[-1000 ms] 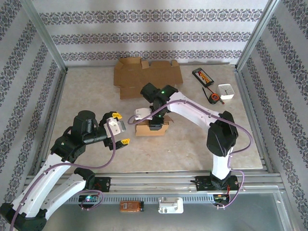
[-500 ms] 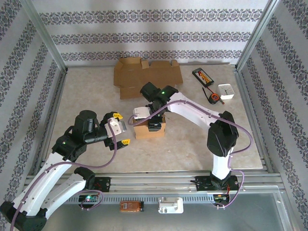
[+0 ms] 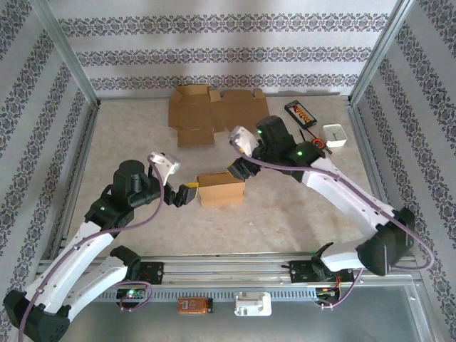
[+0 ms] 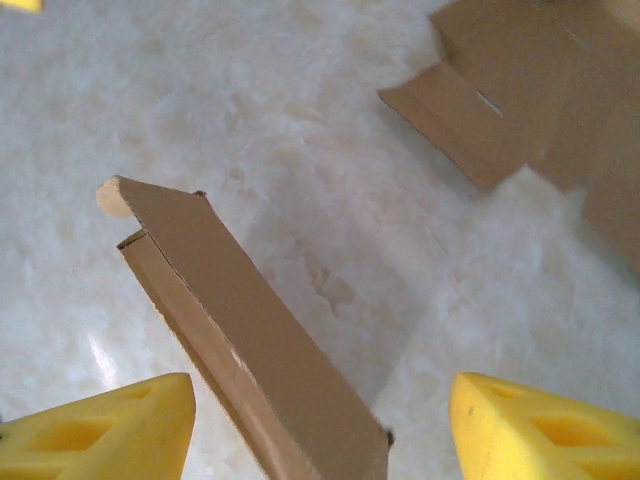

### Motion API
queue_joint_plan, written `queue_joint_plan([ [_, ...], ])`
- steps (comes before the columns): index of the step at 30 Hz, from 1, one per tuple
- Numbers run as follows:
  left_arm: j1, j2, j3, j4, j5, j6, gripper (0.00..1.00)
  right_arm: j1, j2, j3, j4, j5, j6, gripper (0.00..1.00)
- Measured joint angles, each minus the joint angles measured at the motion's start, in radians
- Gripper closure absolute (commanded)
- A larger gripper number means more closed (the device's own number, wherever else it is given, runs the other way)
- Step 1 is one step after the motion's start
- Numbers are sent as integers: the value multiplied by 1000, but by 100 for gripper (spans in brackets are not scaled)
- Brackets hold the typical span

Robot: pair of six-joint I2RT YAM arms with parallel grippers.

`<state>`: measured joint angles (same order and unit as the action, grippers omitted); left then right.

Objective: Fold the paper box

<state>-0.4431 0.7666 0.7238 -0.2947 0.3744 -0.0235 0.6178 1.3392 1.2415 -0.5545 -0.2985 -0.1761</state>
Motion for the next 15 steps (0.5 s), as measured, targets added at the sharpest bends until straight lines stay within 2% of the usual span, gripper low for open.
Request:
queue_joint_plan([
  [3,0,44,29,-18,-39,-131,1,-47,-97,-142,72,-15,156,31],
  [7,0,81,79,-57,-53,-211,2,-94,-158,-259,112,-41,283,32],
  [10,0,100,92,-74,-51,-224,2,-101,-164,-307,133,-55,320,39],
  [12,0,118,100,-96,-39,-223,3,-101,-164,-325,140,-60,330,48],
  [15,-1,142,108,-120,-26,-217,5,-101,-162,-330,150,-58,335,54],
])
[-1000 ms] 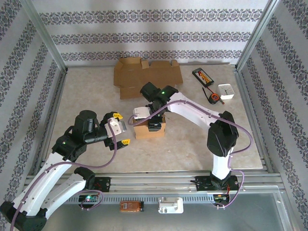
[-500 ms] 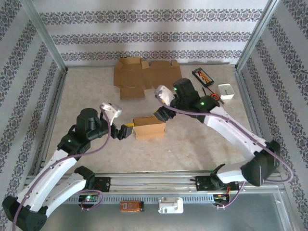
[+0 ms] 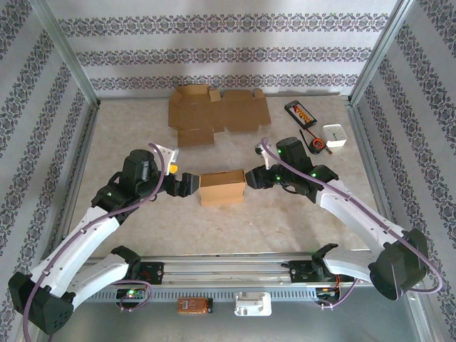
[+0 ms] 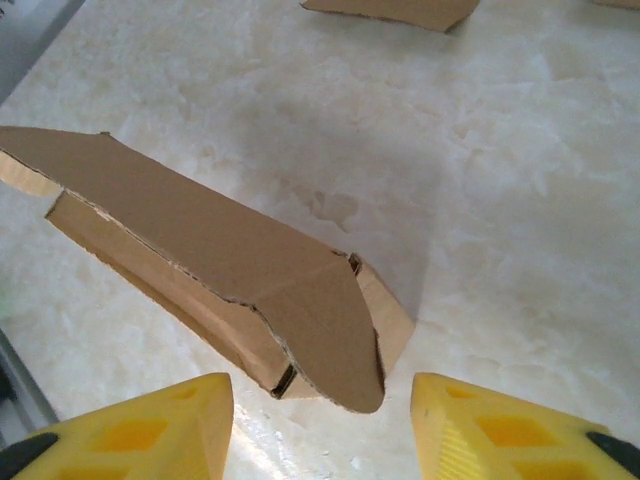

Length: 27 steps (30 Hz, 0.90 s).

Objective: Fold the paper box

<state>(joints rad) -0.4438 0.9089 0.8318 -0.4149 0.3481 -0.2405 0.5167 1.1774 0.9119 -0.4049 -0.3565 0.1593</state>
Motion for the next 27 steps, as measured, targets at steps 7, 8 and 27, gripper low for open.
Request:
queue_joint_plan([
  [7,-3,29,26,-51,2,16,13,3,17,-1,31,4,-6,66],
  [8,-7,29,26,-53,2,17,14,5,19,-1,35,4,-7,67],
  [27,-55,95,-24,-34,-78,-116,54,106,51,4,45,113,-27,92],
])
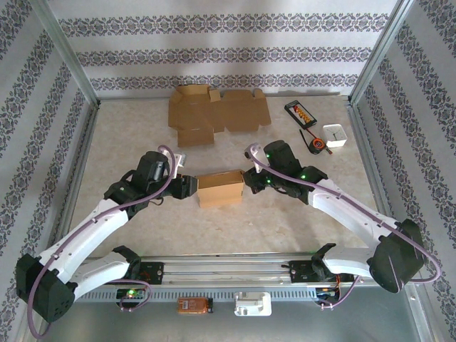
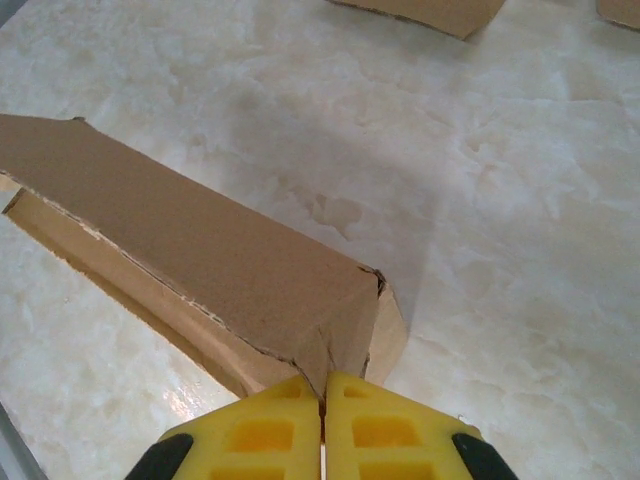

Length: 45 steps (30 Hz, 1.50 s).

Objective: Fold the paper box

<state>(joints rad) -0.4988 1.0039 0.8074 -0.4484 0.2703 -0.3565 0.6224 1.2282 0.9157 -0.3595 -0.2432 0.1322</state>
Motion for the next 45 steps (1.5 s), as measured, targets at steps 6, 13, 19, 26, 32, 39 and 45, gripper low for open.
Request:
queue_joint_plan([
  [6,0,2,-12,25,-36,-18,71,11,10,16,-14,20,19,90],
  [13,-4,2,-12,42,-18,-37,96,11,49,88,-82,34,68,88],
  [19,-5,2,-7,45,5,-95,100,15,72,159,-166,37,109,87],
  [26,-5,38,24,45,37,-184,100,15,109,212,-242,37,171,85],
  [32,-5,39,24,46,43,-210,100,14,135,226,-256,22,229,85],
  [39,-5,39,24,46,42,-221,100,8,153,241,-262,2,267,89],
  [45,-4,40,24,45,39,-221,100,-5,157,254,-282,-30,301,99],
])
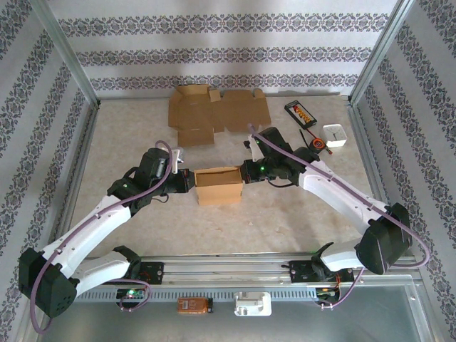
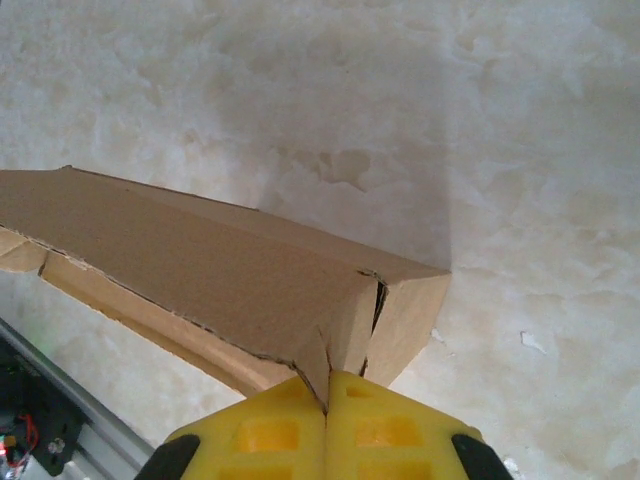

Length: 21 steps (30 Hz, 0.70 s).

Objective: Fold the paper box

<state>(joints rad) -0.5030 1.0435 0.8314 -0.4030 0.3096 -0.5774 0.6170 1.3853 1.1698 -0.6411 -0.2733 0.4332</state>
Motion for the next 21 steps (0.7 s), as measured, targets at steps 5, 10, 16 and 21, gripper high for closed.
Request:
queue_joint_plan([
  [5,0,3,0,0,-4,1,100,-8,16,15,-8,-19,14,98],
  [10,0,3,0,-1,-22,10,100,-19,32,31,-16,-48,23,98],
  [16,0,3,0,-2,-46,31,100,-26,43,45,-30,-89,35,97],
  [21,0,3,0,-2,-61,42,100,-26,44,46,-32,-114,43,97],
])
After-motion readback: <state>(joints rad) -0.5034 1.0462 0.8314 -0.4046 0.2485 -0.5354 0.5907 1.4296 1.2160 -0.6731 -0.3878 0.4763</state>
